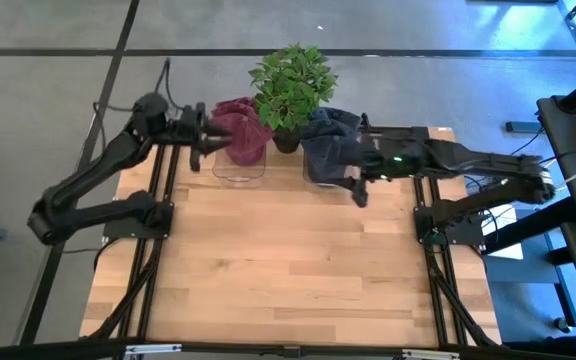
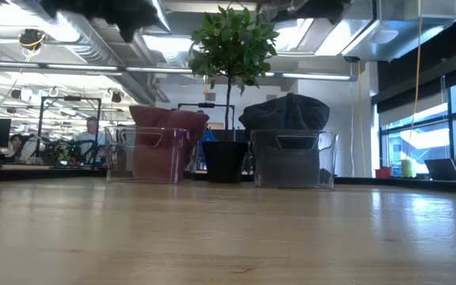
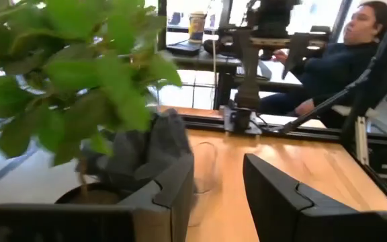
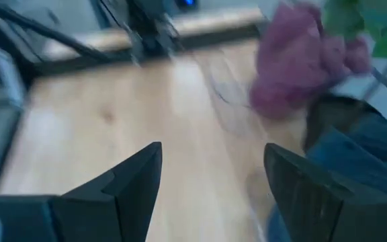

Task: Pick & Place hat
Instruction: Return to Home Position

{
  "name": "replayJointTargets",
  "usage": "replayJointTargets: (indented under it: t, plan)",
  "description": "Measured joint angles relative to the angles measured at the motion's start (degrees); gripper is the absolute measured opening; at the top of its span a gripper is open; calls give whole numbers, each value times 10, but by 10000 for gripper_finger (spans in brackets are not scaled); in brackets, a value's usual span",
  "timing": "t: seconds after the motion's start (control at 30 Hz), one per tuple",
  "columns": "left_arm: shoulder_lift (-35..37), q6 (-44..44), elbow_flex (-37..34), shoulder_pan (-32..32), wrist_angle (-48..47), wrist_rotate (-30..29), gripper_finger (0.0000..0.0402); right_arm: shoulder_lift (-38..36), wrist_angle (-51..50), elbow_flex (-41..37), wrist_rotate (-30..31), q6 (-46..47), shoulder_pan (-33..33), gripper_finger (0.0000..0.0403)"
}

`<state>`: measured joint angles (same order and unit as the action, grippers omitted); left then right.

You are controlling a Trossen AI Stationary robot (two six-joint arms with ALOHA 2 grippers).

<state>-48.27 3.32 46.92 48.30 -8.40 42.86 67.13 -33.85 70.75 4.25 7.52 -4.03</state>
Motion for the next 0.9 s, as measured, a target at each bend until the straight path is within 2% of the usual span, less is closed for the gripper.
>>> replayJointTargets:
  t: [0.17, 0.3, 0.4, 0.53, 0.63, 0.7, 0.83, 0.9]
  plan:
    - [71, -58, -21, -121, -15, -148, 123, -125, 137, -159, -49, 12, 5, 261]
    - [112, -114, -93, -211, 64, -234, 120, -220, 206, -269, -59, 34, 14, 261]
    - [144, -136, -144, -257, 108, -297, 121, -289, 228, -341, -59, 56, 16, 261]
    - [181, -177, -198, -289, 108, -367, 125, -372, 270, -419, -59, 59, 16, 261]
    - [198, -172, -225, -300, 87, -387, 125, -427, 284, -468, -59, 62, 16, 261]
    - [206, -198, -238, -300, 90, -383, 124, -458, 300, -498, -59, 68, 16, 261]
    - [212, -182, -276, -312, 159, -344, 123, -511, 333, -551, -59, 65, 16, 261]
    - [217, -178, -297, -318, 199, -343, 125, -530, 352, -576, -59, 58, 16, 261]
